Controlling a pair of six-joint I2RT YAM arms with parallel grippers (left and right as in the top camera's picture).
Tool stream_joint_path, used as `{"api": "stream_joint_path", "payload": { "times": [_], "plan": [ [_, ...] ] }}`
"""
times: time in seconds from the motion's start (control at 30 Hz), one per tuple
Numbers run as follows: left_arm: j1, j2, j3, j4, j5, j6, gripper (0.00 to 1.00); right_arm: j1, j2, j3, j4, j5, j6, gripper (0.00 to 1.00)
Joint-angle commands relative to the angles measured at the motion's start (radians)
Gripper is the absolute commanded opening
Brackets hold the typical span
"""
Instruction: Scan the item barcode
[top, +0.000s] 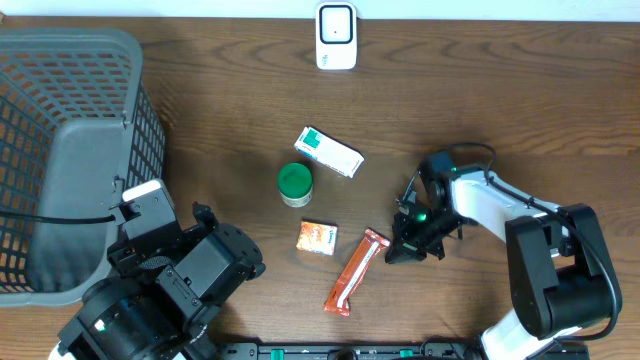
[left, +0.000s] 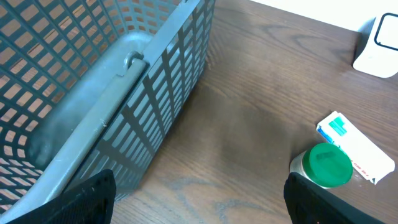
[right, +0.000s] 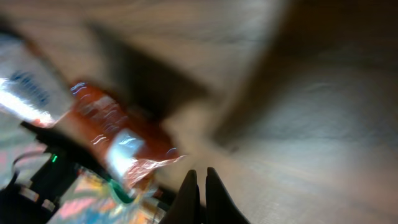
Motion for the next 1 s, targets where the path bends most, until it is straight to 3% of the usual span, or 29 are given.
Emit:
{"api": "stream_joint_path", "payload": {
  "times": [0.0, 0.37, 0.63, 0.67, 0.7, 0.73, 0.77, 0.83, 0.97],
  "plan": [
    [0.000, -0.001, -0.004, -0.006, -0.006, -0.013, 0.85, 0.002, -0.015, -0.059, 0.062, 0.051, 0.095, 0.01],
    [0.000, -0.001, -0.004, -0.006, -0.006, -0.012, 0.85, 0.046, -0.015, -0.114, 0.414, 0.002, 0.277, 0.02],
    [0.000, -0.001, -0.004, -0.006, -0.006, -0.012, 0.85, 0.032, -0.016, -0.101, 0.694, -0.075, 0.280, 0.06],
    [0.000, -0.001, -0.004, -0.006, -0.006, -0.012, 0.85, 0.024, -0.016, -0.091, 0.690, -0.113, 0.236, 0.28],
    [0.000, -0.001, -0.004, -0.006, -0.006, -0.012, 0.85, 0.017, -0.016, -0.085, 0.681, -0.147, 0.197, 0.59],
    [0.000, -0.001, -0.004, -0.007, -0.006, -0.012, 0.85, 0.011, -0.016, -0.082, 0.668, -0.173, 0.167, 0.76],
    [0.000, -0.001, -0.004, -0.007, -0.006, -0.012, 0.85, 0.003, -0.018, -0.077, 0.642, -0.198, 0.135, 0.86],
    [0.000, -0.001, -0.004, -0.010, -0.006, -0.012, 0.85, -0.013, -0.024, -0.072, 0.581, -0.208, 0.091, 0.98],
    [0.000, -0.001, -0.004, -0.014, -0.006, -0.012, 0.85, -0.094, -0.066, -0.071, 0.358, -0.208, -0.094, 0.99]
  ]
}}
